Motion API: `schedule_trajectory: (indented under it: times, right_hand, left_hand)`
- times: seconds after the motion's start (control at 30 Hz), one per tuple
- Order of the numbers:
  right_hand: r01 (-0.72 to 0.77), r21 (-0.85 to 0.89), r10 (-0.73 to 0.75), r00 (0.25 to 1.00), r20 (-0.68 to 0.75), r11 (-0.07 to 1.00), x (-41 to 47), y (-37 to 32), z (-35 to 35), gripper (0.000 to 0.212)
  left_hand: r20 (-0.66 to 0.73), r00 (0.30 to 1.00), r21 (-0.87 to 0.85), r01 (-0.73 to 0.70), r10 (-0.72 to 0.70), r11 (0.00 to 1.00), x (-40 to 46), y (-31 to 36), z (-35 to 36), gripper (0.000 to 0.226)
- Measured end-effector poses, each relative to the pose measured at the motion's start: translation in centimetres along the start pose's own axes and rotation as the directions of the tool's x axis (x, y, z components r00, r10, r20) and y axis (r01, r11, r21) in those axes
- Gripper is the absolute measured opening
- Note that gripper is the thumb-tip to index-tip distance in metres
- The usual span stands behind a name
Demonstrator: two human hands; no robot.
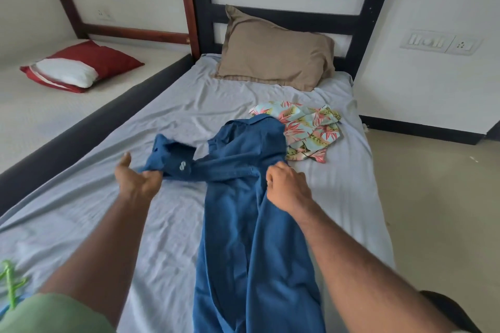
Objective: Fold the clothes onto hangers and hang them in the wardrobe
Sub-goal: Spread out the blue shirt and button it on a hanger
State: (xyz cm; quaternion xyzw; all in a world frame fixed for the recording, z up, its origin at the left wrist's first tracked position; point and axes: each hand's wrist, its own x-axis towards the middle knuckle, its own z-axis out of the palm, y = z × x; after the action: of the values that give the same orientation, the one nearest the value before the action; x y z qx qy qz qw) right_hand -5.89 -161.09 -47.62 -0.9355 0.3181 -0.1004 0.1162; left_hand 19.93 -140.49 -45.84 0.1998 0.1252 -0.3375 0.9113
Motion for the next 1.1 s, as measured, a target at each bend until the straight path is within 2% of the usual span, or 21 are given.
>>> schedule_trajectory:
  times: [0.13,0.2,0.27,0.3,0.33,0.37,0.4,0.43,0.47,0.5,0.53,0.6,0.67,0.77,0.8,0.83,0.87,0.93,0.97,1.03,1.1]
  right_hand:
    - [-0.025,-0.038,0.031,0.986,0.163,0.999,0.9,0.8,1.0,0.022]
    - [-0.012,-0.018,0.014,0.993,0.116,1.000,1.5,0.5,1.4,0.016]
    - [0.026,0.021,-0.027,0.999,0.045,0.999,2.1,0.0,1.6,0.018]
    - [0.044,0.050,-0.045,0.999,0.019,0.998,2.3,-0.3,1.7,0.027]
    - [0.061,0.086,-0.061,0.998,0.005,0.994,2.6,-0.7,1.9,0.038]
    - [0.067,0.124,-0.067,0.998,0.000,0.990,2.8,-1.1,2.0,0.049]
    - [0.049,0.171,-0.052,0.999,0.015,0.984,3.2,-1.5,2.3,0.058]
    - [0.007,0.208,-0.018,0.999,0.051,0.978,3.5,-2.0,2.7,0.066]
    - [-0.040,0.231,0.019,0.996,0.089,0.972,3.8,-2.4,3.1,0.070]
    - [-0.069,0.222,0.043,0.992,0.121,0.973,4.1,-2.8,3.7,0.068]
    - [-0.076,0.189,0.050,0.989,0.137,0.979,4.3,-3.0,4.3,0.061]
    - [-0.060,0.097,0.044,0.986,0.162,0.993,4.1,-3.2,4.8,0.046]
    - [-0.050,0.070,0.037,0.983,0.182,0.996,3.9,-3.0,5.0,0.056]
    - [-0.049,0.075,0.033,0.979,0.199,0.996,4.0,-2.4,4.9,0.062]
    - [-0.041,0.080,0.024,0.979,0.202,0.996,4.2,-2.2,4.9,0.062]
    - [-0.042,0.079,0.024,0.976,0.215,0.996,4.2,-2.2,4.8,0.063]
    - [-0.044,0.088,0.023,0.975,0.221,0.995,4.3,-2.1,4.8,0.063]
    - [-0.061,0.109,0.033,0.971,0.235,0.992,4.3,-2.1,4.7,0.064]
    - [-0.067,0.111,0.039,0.969,0.242,0.991,4.4,-2.1,4.7,0.064]
    - [-0.086,0.112,0.055,0.964,0.259,0.990,4.4,-2.1,4.7,0.065]
    - [-0.100,0.102,0.068,0.960,0.273,0.990,4.3,-2.4,4.8,0.066]
  left_hand:
    - [-0.195,0.979,-0.093,0.035,-0.052,0.995,1.0,1.4,-4.4,0.070]
    - [-0.322,0.946,0.073,0.076,-0.048,0.994,1.4,2.2,-5.0,0.068]
    - [-0.486,0.866,0.398,0.105,0.113,0.911,0.8,2.8,-5.0,0.067]
    - [-0.523,0.795,0.629,0.115,0.308,0.769,0.3,2.7,-4.9,0.066]
    - [-0.447,0.691,0.849,0.129,0.568,0.512,-0.2,2.5,-4.9,0.068]
    - [-0.229,0.623,0.973,0.116,0.748,0.201,-0.7,2.1,-4.7,0.071]
    - [0.046,0.616,0.993,0.058,0.787,-0.104,-1.3,1.5,-4.0,0.075]
    - [0.279,0.659,0.937,-0.030,0.698,-0.347,-1.4,1.0,-3.7,0.078]
    - [0.421,0.730,0.842,-0.093,0.538,-0.532,-1.2,0.3,-3.4,0.082]
    - [0.480,0.800,0.716,-0.119,0.361,-0.688,-0.8,-0.3,-3.3,0.089]
    - [0.477,0.857,0.567,-0.131,0.194,-0.813,-0.1,-1.0,-3.5,0.098]
    - [0.383,0.924,0.387,-0.162,-0.002,-0.908,1.3,-1.4,-3.7,0.101]
    - [0.299,0.954,0.441,-0.112,0.028,-0.891,2.6,-0.5,-4.0,0.071]
    - [0.381,0.906,0.641,-0.115,0.184,-0.759,3.5,1.9,-4.6,0.026]
    - [0.391,0.884,0.778,-0.167,0.258,-0.606,3.4,2.6,-4.8,0.019]
    - [0.348,0.873,0.909,-0.224,0.342,-0.353,3.1,3.3,-4.9,0.017]
    - [0.247,0.878,0.965,-0.260,0.410,-0.024,2.8,4.1,-5.0,0.018]
    - [-0.014,0.890,0.805,-0.261,0.456,0.534,1.5,6.3,-5.6,0.022]
    - [-0.131,0.887,0.661,-0.254,0.443,0.706,1.0,7.5,-6.1,0.026]
    - [-0.300,0.868,0.400,-0.261,0.395,0.878,0.1,9.4,-7.3,0.031]
    - [-0.359,0.863,0.323,-0.243,0.355,0.915,-0.5,10.9,-8.2,0.043]
